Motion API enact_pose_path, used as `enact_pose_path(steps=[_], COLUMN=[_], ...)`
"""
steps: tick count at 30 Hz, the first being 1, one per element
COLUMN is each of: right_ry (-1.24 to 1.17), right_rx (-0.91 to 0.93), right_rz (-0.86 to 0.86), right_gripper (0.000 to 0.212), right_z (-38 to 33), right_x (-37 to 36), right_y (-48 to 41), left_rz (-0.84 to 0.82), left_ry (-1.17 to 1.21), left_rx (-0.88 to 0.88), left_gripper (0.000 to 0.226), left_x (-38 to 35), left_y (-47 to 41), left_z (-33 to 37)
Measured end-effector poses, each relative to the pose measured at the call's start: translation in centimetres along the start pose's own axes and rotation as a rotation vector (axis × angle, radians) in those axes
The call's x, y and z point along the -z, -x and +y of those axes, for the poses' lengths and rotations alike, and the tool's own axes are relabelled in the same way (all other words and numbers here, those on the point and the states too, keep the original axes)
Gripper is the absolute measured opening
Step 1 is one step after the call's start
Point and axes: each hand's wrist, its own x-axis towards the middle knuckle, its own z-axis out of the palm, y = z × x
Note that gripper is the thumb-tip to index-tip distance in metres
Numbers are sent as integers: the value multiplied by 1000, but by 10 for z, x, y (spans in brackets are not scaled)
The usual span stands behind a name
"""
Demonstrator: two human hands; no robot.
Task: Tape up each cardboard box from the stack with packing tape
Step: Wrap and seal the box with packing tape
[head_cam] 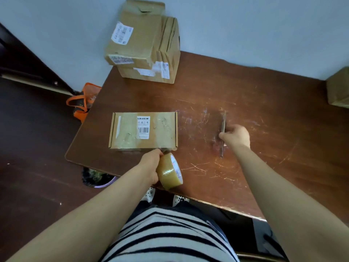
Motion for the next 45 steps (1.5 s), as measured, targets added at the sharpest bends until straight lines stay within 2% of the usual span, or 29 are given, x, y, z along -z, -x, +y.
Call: enact_pose_path(steps=[3, 5, 8, 11, 13, 15, 16, 20, 23, 24, 27, 30, 32, 35, 38, 43, 45], right_ry=[-418, -614, -727, -698, -630, -521, -428, 93, 616, 725, 940, 1135, 1210, 1266, 1284, 1279, 1189], right_rx=[19, 0, -5, 23, 57, 104, 160, 503, 745, 807, 940, 989, 994, 1035, 1057, 1042, 1009], right_rz=[-199, -312, -439, -529, -568, -587, -582, -529, -376, -313, -230, -196, -217, -233, -284, -272, -260], right_gripper=[12, 12, 15, 18, 17, 27, 28, 11, 20, 23, 23, 19, 20, 37, 40, 35, 22], right_z=[-1, -2, -7, -15, -20, -25, -27, -41, -51, -54, -61, -69, -75, -84, -85, -78, -68], right_x=[3, 6, 11, 14, 14, 12, 11, 5, -3, -7, -22, -32, -33, -34, -41, -48, -44], right_y=[23, 35, 46, 54, 58, 60, 62, 72, 77, 78, 74, 72, 76, 84, 89, 82, 74], left_rz=[6, 8, 12, 14, 9, 5, 7, 24, 35, 37, 48, 55, 51, 49, 53, 48, 41], left_ry=[-3, -1, 2, 11, 22, 36, 40, 31, 41, 42, 43, 45, 46, 50, 56, 35, 14], left_rx=[-25, -27, -17, -14, -15, -9, -8, -22, -39, -43, -47, -49, -56, -74, -98, -95, -92], left_gripper=[12, 13, 15, 15, 16, 18, 18, 17, 18, 19, 19, 19, 22, 20, 17, 17, 14], left_x=[-3, -4, -4, -5, -5, -4, -4, -3, -4, -4, -4, -3, -3, -3, -4, -4, -6], left_y=[-2, -2, -3, -2, -1, 0, 1, -1, -3, -3, -5, -5, -6, -7, -6, -8, -7], left_z=[0, 0, -1, -1, -1, -2, -2, -2, -2, -2, -2, -2, -2, -2, 0, 3, 3])
